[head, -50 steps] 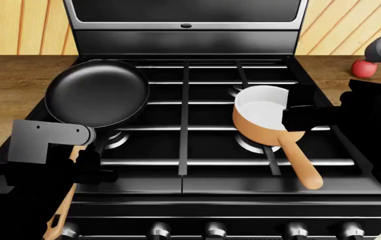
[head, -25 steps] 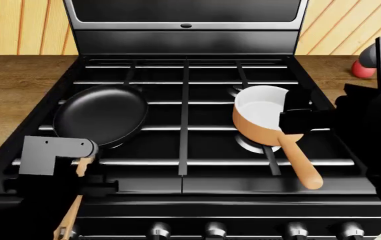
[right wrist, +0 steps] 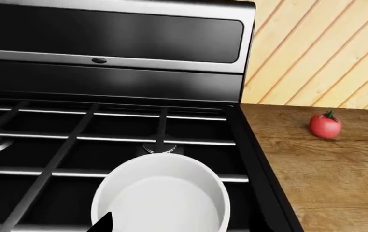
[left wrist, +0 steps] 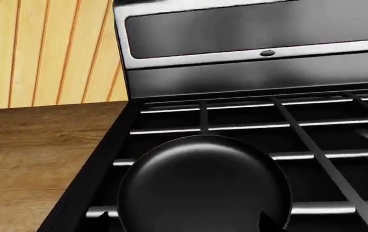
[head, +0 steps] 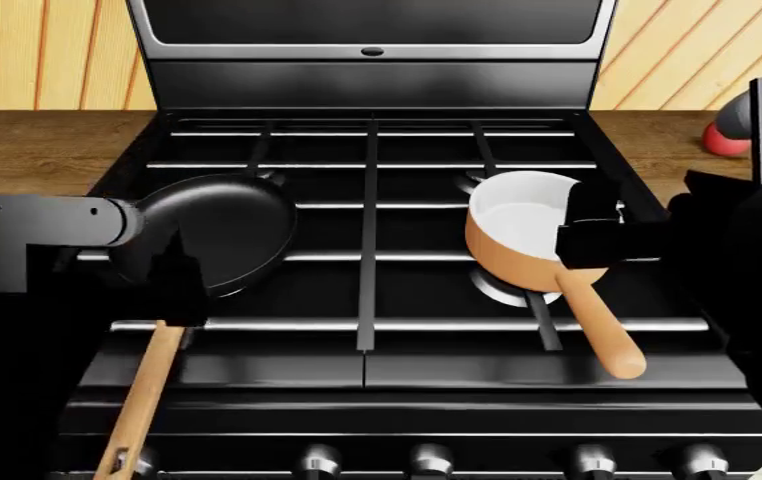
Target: Place both pans onto different burners. Then place the tomato and the sushi on different pans.
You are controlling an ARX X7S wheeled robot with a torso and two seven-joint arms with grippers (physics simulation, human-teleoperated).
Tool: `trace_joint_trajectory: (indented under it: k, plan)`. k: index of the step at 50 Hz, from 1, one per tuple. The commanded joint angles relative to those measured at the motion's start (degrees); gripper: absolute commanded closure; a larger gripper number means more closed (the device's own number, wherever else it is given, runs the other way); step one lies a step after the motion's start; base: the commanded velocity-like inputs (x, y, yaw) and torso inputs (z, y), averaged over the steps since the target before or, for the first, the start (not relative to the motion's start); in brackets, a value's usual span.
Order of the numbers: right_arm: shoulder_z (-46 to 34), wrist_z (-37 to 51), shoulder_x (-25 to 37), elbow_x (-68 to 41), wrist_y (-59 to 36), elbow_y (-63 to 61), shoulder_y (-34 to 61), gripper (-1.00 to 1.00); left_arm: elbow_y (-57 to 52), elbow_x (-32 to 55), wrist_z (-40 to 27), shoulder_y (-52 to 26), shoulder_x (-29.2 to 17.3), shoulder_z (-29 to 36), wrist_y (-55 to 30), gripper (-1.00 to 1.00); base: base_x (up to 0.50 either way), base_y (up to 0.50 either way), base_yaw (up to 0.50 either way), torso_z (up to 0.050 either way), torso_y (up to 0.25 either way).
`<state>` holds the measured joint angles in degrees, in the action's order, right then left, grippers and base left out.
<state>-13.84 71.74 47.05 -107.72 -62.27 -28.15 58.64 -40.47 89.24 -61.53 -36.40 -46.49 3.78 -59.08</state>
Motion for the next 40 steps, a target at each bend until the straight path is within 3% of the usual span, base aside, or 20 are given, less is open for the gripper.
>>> trace_joint_trajectory:
  k: [1, 5, 18, 25, 40]
  plan:
    - [0.7, 0.0, 0.2, 0.2, 1.2, -0.6, -0.3, -1.0, -3.6, 12.2, -8.5, -12.3, -3.1, 0.0, -0.8, -1.0, 0.0, 0.0, 0.0, 0.0, 0.0]
    - [0.8, 0.3, 0.4, 0.3, 1.4, -0.8, -0.4, -1.0, -5.0, 10.9, -7.7, -11.7, -3.2, -0.9, -0.4, -1.0, -0.05, 0.0, 0.0, 0.0, 0.0]
    - [1.4, -0.7, 0.7, 1.8, 2.2, -1.3, -1.6, -1.0, -5.5, 10.8, -7.9, -13.0, -3.7, -1.6, 0.2, -1.0, -0.5, 0.05, 0.0, 0.0, 0.0]
    - [2.9, -1.8, 0.8, 2.9, 3.7, -1.8, -3.2, -1.0, -5.6, 10.6, -8.1, -12.9, -3.9, -1.6, 0.3, -1.0, 0.0, 0.0, 0.0, 0.0, 0.0]
    - [3.5, -2.5, 0.9, 3.1, 5.1, -1.9, -4.5, -1.0, -5.8, 10.3, -8.1, -13.2, -4.2, -1.6, 0.6, -1.0, 0.0, -0.49, 0.0, 0.0, 0.0]
